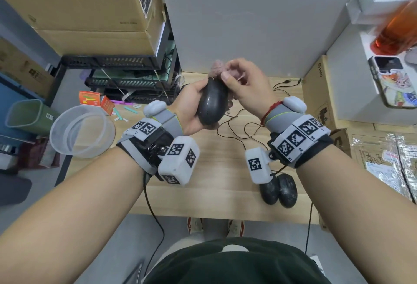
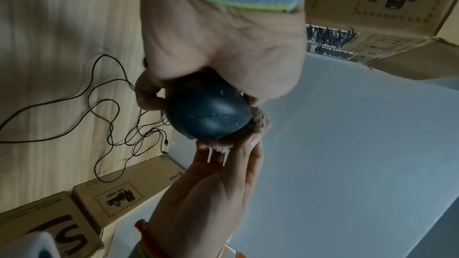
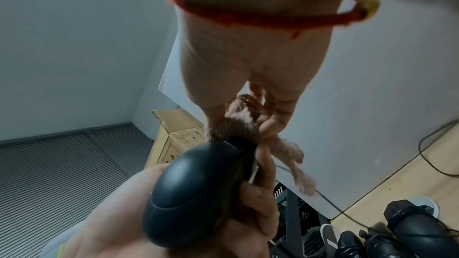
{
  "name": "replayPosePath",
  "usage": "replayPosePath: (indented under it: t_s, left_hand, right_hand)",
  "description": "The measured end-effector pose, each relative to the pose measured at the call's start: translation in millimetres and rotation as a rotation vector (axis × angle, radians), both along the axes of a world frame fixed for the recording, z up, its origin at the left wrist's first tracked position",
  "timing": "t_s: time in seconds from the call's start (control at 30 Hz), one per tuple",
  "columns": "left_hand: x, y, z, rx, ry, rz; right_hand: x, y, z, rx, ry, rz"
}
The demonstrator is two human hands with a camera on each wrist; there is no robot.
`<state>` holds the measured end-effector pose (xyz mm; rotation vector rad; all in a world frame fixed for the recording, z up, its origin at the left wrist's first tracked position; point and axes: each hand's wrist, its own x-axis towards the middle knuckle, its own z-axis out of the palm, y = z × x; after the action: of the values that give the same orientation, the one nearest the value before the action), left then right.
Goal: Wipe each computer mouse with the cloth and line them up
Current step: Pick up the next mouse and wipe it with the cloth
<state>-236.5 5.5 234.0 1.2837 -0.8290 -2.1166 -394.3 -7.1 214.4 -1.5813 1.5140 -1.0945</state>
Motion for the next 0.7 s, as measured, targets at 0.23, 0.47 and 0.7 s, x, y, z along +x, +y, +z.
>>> replayPosePath:
  t_s: [0.23, 0.47, 0.7]
  left_hand:
    - [0, -1, -5, 0.008, 0.018, 0.087]
    - [-5, 1, -9, -0.008, 0.004, 0.06]
    - [1, -10, -1, 0.048, 0.115, 0.282]
  right_hand:
    - [1, 13, 17, -0.071, 0.03, 0.261]
    - [2, 9, 12, -0.091, 0.077, 0.087]
    - [13, 28, 15, -0.067, -0.018, 0.4]
